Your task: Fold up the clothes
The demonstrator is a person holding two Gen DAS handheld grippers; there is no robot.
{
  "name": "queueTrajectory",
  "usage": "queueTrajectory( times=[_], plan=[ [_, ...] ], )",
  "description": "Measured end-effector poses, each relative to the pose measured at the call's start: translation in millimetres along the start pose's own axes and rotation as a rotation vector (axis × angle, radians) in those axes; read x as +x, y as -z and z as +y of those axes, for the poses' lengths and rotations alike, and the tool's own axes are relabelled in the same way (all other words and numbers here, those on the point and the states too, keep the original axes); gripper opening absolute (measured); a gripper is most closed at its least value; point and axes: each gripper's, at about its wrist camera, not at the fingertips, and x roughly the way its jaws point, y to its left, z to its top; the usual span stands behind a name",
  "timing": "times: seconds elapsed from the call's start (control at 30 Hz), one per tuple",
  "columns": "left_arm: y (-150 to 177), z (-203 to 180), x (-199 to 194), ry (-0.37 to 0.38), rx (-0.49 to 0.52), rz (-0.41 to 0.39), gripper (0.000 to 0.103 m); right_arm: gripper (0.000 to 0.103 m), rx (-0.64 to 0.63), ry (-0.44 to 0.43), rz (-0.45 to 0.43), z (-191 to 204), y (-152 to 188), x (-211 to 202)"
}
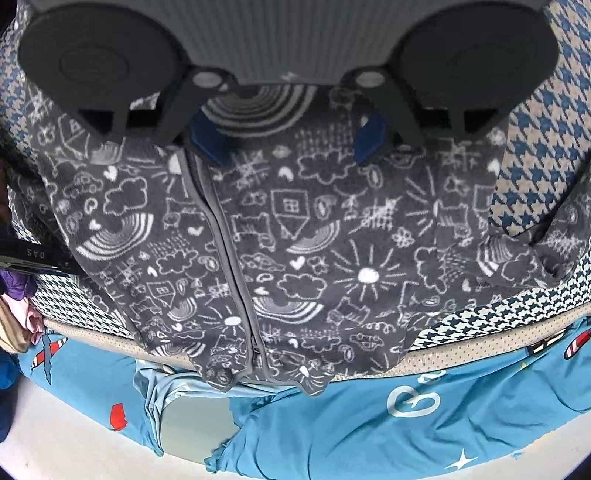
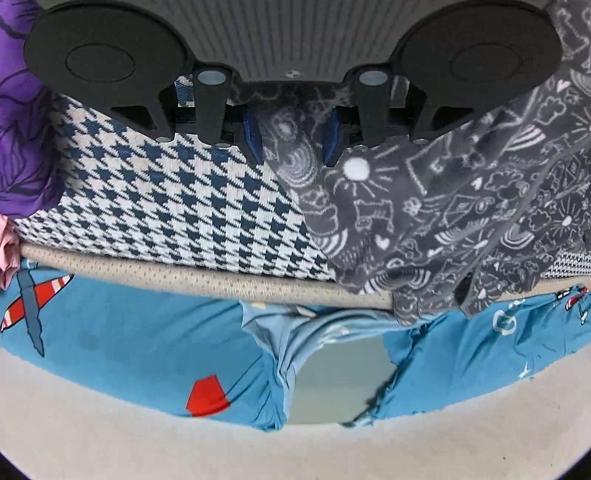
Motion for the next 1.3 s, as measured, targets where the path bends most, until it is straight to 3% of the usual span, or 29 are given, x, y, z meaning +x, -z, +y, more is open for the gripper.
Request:
queueTrajectory(
  times=[0.1, 0.17, 0.27, 0.57, 0.77, 0.97, 1.13, 1.3],
  plan=[
    [0.0, -1.2, 2.5, -0.001, 0.005, 0.010, 0.078, 0.028, -0.002, -0.005, -0.004, 3.6, 1.2, 2.7],
    [0.0, -2.6, 4.4, -0.004, 0.008, 0.017, 0.078, 0.014, -0.002, -0.005, -0.006, 5.6, 1.4, 3.9],
    [0.2, -5.0, 7.1, -0.013, 0.015, 0.026, 0.078, 0.005, 0.015, 0.001, -0.016, 5.4, -0.6, 1.4],
    [1.9, -12.4, 10.2, -0.032, 0.055, 0.027, 0.078, 0.004, 0.078, 0.128, -0.154, -6.5, -16.6, -23.0],
    [-0.9, -15.4, 11.0, -0.057, 0.079, 0.026, 0.079, 0.003, 0.067, 0.174, -0.116, -6.5, -15.0, -13.4],
    [-0.5, -12.3, 11.1, -0.057, 0.094, 0.039, 0.082, 0.003, 0.061, 0.234, -0.004, -6.7, -6.3, 10.5],
    [-3.0, -7.2, 4.6, -0.050, 0.071, 0.035, 0.084, 0.008, 0.108, 0.211, -0.038, -11.9, -10.4, -5.4],
    [-2.1, -10.5, -10.2, -0.056, 0.098, -0.019, 0.084, 0.012, 0.138, 0.186, -0.077, -12.7, -13.5, -31.8]
  ],
)
